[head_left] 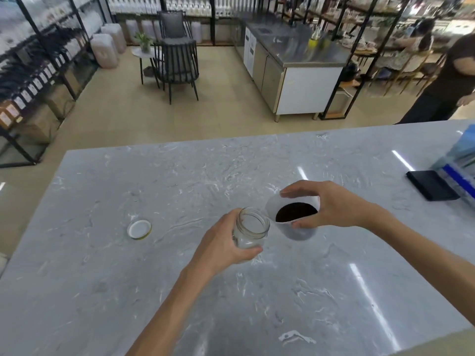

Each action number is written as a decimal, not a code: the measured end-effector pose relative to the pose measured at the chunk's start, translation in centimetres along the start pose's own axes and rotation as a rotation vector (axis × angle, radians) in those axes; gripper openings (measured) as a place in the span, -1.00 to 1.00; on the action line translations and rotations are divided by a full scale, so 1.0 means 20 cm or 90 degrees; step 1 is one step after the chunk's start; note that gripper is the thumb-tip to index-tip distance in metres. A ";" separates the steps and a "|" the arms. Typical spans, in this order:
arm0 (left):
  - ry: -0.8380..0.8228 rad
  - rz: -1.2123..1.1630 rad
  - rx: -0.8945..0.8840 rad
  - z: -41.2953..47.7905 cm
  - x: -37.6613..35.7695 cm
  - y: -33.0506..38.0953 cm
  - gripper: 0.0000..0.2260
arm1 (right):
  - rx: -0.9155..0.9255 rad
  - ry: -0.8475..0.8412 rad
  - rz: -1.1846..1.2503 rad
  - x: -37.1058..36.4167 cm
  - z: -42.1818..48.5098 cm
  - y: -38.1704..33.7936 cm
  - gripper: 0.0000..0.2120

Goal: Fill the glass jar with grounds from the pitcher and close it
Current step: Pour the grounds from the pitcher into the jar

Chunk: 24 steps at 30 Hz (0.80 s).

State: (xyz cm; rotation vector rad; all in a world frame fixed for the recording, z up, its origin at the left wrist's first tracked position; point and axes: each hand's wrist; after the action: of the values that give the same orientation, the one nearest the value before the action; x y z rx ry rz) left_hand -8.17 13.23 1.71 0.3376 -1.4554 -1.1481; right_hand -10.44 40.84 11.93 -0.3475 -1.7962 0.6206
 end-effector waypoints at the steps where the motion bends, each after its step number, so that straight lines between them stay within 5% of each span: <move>1: 0.000 0.018 0.000 0.00 0.01 0.03 -0.31 | 0.012 0.006 -0.086 0.05 0.02 -0.05 -0.36; 8: 0.032 0.104 0.024 0.07 0.02 0.20 -0.36 | 0.129 0.006 -0.506 0.24 0.16 -0.42 -0.35; 24: 0.059 0.115 0.035 0.28 0.02 0.38 -0.41 | 0.156 0.014 -0.759 0.36 0.20 -0.64 -0.39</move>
State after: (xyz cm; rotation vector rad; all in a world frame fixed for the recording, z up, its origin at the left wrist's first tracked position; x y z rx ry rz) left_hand -10.16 19.05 8.82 0.2863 -1.4076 -0.9376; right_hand -15.47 33.29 24.19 0.8443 -1.5375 -0.0346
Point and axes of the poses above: each hand's wrist, its own z-axis towards the middle knuckle, its own x-axis out of the back of the hand, y = z × x, and after that the axes turned 12 degrees about -x, right-handed
